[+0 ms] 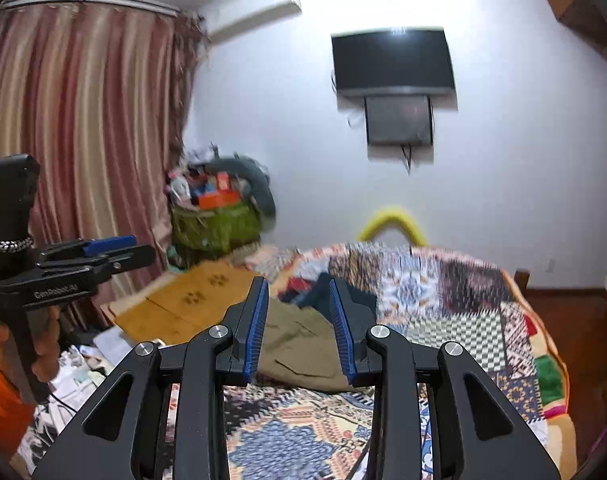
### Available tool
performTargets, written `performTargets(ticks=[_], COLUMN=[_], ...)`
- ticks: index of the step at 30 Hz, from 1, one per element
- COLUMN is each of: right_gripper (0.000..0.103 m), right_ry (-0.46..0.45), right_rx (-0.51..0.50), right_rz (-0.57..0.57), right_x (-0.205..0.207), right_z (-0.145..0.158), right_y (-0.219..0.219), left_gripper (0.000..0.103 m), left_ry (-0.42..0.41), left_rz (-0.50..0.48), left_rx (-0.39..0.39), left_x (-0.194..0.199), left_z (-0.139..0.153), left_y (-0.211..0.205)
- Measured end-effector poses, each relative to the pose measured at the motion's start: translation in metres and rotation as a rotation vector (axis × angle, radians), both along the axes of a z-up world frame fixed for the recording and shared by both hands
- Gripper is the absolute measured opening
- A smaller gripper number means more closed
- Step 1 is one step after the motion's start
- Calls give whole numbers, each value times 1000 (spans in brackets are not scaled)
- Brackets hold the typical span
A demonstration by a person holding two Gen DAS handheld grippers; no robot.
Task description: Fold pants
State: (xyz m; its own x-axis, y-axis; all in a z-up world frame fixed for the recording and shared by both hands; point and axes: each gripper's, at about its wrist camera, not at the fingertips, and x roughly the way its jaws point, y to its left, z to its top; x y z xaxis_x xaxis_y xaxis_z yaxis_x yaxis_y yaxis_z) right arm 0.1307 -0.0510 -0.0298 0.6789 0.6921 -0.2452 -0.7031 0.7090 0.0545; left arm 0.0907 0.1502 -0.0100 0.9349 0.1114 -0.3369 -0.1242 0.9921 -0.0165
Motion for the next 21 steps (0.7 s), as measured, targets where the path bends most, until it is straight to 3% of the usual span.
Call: performTargets(ticks=[4, 6, 10, 12, 14, 16, 21], right_gripper=[31, 50, 71, 86, 91, 103, 103], right_ry=[-43, -50, -57, -59, -68, -71, -74], right_rx=[43, 57, 81, 79, 72, 74, 81], right_rz=[0, -6, -38, -51, -70, -86, -102], right_x=[-33, -42, -54, -56, -59, -60, -66], right_z=[7, 8, 8, 8, 8, 9, 9], right_y=[-9, -12, -19, -19, -19, -20, -24], left_gripper=[61, 71, 91, 94, 98, 101, 102], left_ry=[-66, -90, -108, -109, -112, -118, -120], left_rz=[10, 24, 31, 33, 36, 43, 47], left_rx=[11, 13, 0, -9, -5, 0, -10], left_x=[-34, -49, -68, -74, -77, -81, -86], left_z=[8, 10, 10, 9, 7, 7, 6], left_y=[-18, -23, -29, -29, -30, -31, -32])
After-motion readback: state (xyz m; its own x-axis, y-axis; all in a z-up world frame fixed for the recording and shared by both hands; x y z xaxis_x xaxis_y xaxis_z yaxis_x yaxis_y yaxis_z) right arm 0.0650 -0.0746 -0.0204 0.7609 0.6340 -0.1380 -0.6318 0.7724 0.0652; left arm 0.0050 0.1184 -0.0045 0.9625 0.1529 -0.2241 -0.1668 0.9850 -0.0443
